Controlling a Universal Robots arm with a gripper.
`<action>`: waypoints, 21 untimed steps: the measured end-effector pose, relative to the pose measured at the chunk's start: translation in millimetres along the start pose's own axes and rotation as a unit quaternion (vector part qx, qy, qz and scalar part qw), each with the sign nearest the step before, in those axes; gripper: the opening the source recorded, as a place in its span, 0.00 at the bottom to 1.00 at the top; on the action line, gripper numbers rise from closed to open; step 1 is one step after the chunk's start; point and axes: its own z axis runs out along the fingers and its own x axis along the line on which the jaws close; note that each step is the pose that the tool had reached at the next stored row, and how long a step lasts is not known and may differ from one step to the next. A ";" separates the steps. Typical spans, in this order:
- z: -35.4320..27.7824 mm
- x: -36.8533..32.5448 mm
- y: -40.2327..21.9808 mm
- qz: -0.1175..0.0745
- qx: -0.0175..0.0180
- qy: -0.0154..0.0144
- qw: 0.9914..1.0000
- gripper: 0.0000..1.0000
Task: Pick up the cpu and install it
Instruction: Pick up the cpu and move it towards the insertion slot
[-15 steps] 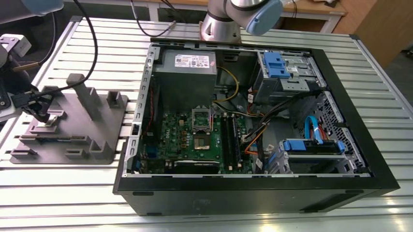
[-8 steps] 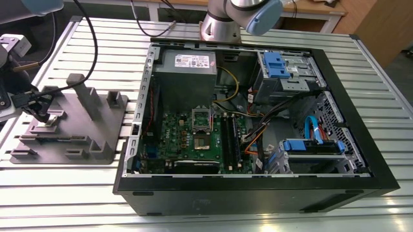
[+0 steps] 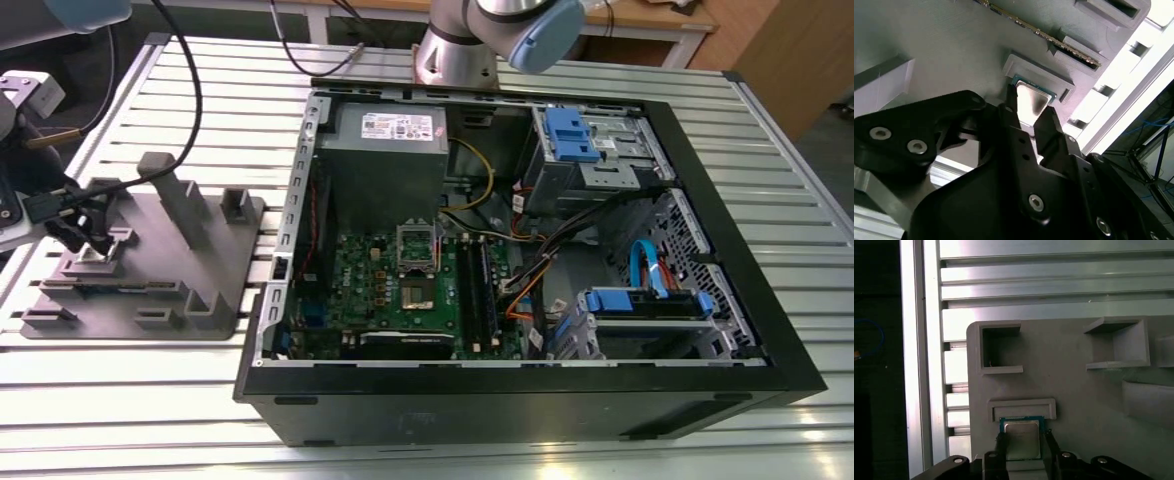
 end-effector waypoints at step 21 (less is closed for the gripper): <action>4.3 0.1 0.5 -0.027 -0.001 0.001 1.000 0.53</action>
